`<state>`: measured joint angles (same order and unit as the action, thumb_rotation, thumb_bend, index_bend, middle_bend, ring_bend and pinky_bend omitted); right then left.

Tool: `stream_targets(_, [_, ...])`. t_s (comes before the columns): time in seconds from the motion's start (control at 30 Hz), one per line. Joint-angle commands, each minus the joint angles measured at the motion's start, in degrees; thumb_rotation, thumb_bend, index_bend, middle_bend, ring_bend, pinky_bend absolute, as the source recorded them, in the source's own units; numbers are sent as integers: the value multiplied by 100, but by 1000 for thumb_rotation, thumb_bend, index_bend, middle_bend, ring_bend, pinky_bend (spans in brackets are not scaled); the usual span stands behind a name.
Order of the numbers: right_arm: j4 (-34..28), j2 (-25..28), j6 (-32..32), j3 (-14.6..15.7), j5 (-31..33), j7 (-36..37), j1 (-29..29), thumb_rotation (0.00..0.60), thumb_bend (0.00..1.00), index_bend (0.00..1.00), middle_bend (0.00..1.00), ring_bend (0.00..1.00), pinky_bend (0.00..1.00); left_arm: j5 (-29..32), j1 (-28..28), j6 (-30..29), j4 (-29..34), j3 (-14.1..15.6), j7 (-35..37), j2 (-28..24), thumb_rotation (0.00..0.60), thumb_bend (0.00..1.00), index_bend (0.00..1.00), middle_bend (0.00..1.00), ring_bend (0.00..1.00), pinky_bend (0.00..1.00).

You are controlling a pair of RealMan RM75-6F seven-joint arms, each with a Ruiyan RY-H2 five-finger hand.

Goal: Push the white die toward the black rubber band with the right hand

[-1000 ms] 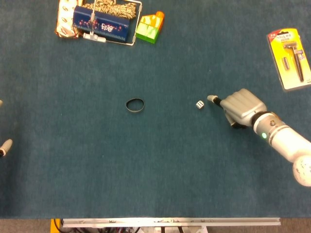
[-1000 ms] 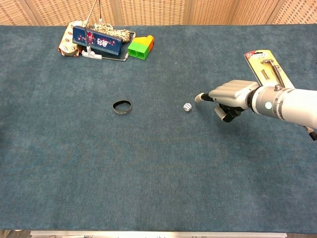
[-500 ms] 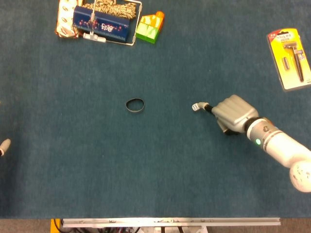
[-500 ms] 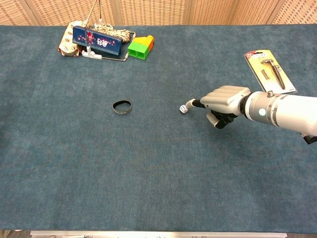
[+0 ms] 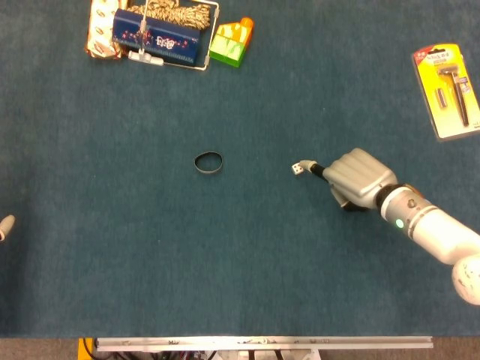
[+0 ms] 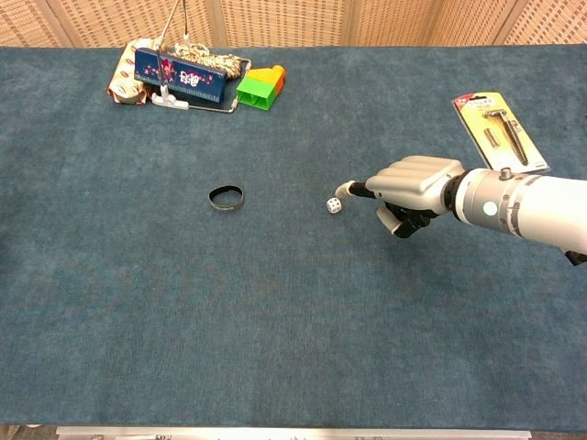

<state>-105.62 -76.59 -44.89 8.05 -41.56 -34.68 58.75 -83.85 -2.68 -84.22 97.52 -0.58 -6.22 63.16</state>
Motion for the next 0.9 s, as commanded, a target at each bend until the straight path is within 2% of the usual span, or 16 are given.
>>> stream_targets(0.03, [90, -49, -2, 41, 133, -61, 44, 600, 822, 43, 1000, 1000, 985, -1, 5, -6, -1, 2, -1, 3, 600, 168, 207, 213, 284, 298])
stream_targets(0.43, [352, -340, 77, 55, 476, -155, 224, 600, 822, 43, 1000, 1000, 985, 13, 46, -48, -15, 5, 34, -18, 600, 168, 207, 212, 284, 297])
stream_targets(0.9, [117, -365, -34, 44, 149, -49, 198, 600, 822, 43, 1000, 1000, 985, 59, 62, -46, -34, -12, 64, -10, 600, 168, 207, 212, 284, 298])
